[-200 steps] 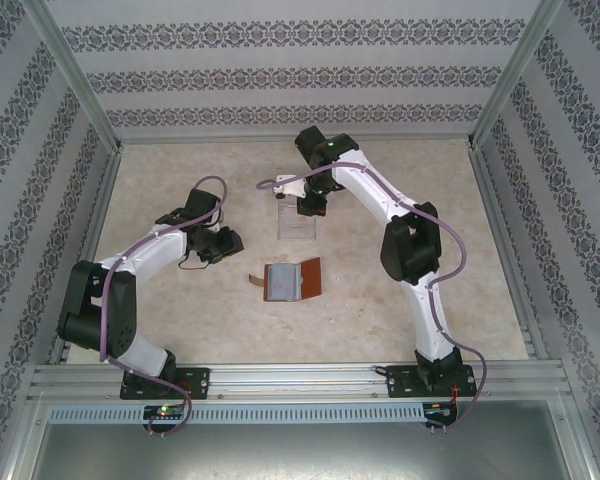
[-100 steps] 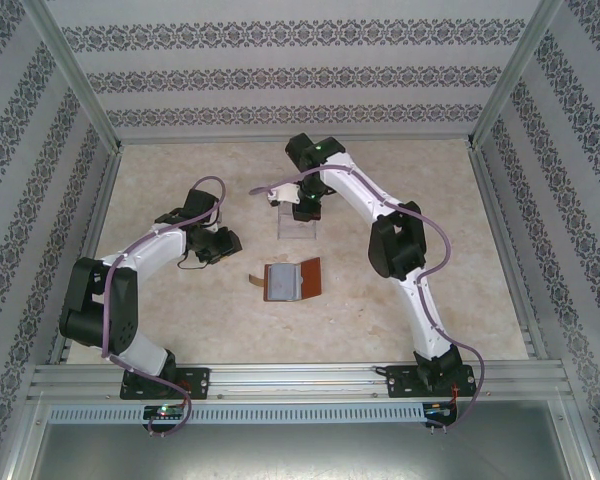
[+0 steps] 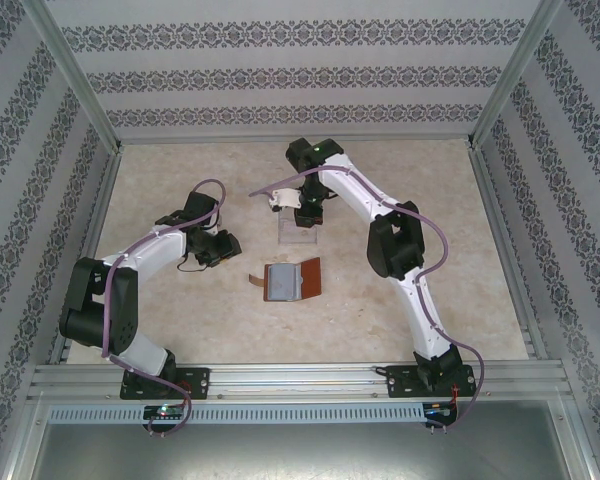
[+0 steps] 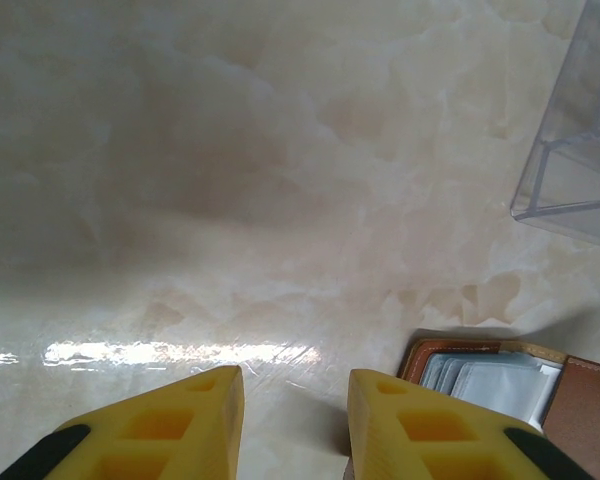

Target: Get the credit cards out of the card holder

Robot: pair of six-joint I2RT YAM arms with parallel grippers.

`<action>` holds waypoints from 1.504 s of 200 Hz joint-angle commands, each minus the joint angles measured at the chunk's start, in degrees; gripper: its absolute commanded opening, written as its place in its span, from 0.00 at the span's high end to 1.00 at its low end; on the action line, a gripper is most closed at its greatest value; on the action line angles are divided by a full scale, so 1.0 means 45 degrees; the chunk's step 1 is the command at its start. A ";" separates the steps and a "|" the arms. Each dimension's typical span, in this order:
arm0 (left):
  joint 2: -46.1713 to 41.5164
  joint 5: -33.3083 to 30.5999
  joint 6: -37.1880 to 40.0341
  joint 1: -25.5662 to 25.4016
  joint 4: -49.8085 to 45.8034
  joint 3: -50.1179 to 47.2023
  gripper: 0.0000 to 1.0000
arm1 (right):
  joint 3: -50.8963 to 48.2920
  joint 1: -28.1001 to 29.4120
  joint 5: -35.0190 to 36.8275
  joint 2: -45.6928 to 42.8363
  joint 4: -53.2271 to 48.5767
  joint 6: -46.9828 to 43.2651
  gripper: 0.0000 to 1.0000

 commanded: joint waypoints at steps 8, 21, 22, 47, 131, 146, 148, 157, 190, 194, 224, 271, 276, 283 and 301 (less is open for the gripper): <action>-0.0244 0.0027 -0.0005 0.0173 0.0201 -0.0160 0.66 | 0.0366 0.0160 -0.0655 0.0622 -0.0677 -0.0380 1.00; -0.0252 -0.0030 -0.0015 0.0169 0.0181 -0.0164 0.67 | 0.0571 0.0159 -0.0718 0.0801 -0.0730 -0.0392 0.99; -0.0246 -0.0040 -0.0013 0.0164 0.0181 -0.0169 0.67 | 0.0574 0.0160 -0.0718 0.0808 -0.0731 -0.0386 0.99; -0.0226 -0.0015 -0.0062 0.0160 0.0235 -0.0189 0.66 | 0.0868 0.0132 -0.0679 0.0971 -0.0770 -0.0354 0.94; -0.0291 0.0047 -0.0056 0.0160 0.0259 -0.0147 0.66 | 0.1222 0.0005 0.0119 0.0437 -0.0473 -0.0224 0.83; -0.0315 0.0112 -0.0054 0.0171 0.0257 -0.0112 0.66 | 0.1224 0.0000 0.0449 0.0310 -0.0326 -0.0091 0.81; -0.0317 0.0126 -0.0051 0.0172 0.0259 -0.0105 0.66 | 0.1223 0.0003 0.0507 0.0293 -0.0298 -0.0074 0.81; -0.0308 0.0280 -0.0070 0.0167 0.0315 -0.0101 0.65 | 0.1222 -0.0005 0.0675 0.0223 -0.0215 -0.0028 0.80; -0.0240 0.1049 -0.0147 0.0141 0.0653 -0.0051 0.66 | 0.0656 0.0051 0.0941 -0.0343 0.0219 0.0318 0.74; -0.0225 0.1141 -0.0164 0.0157 0.0711 -0.0072 0.66 | 0.0441 0.0080 0.0992 -0.0451 0.0388 0.0372 0.73; -0.0075 0.1741 -0.0254 0.0039 0.1087 -0.0149 0.67 | -0.1552 0.0234 0.1159 -0.1633 0.1942 0.0982 0.73; 0.0298 0.2040 -0.0472 -0.0490 0.1360 -0.0076 0.68 | -0.4610 0.0515 0.1544 -0.3470 0.4751 0.4034 0.70; 0.0317 0.2053 -0.0515 -0.0547 0.1400 -0.0064 0.68 | -0.4859 0.0546 0.1567 -0.3651 0.4969 0.4529 0.69; 0.0383 0.2079 -0.0540 -0.0613 0.1431 -0.0044 0.68 | -0.5196 0.0591 0.1595 -0.3852 0.5227 0.5290 0.69; 0.0504 0.2122 -0.0518 -0.0855 0.1430 0.0055 0.68 | -0.6152 0.0700 0.1837 -0.4527 0.5972 0.7329 0.67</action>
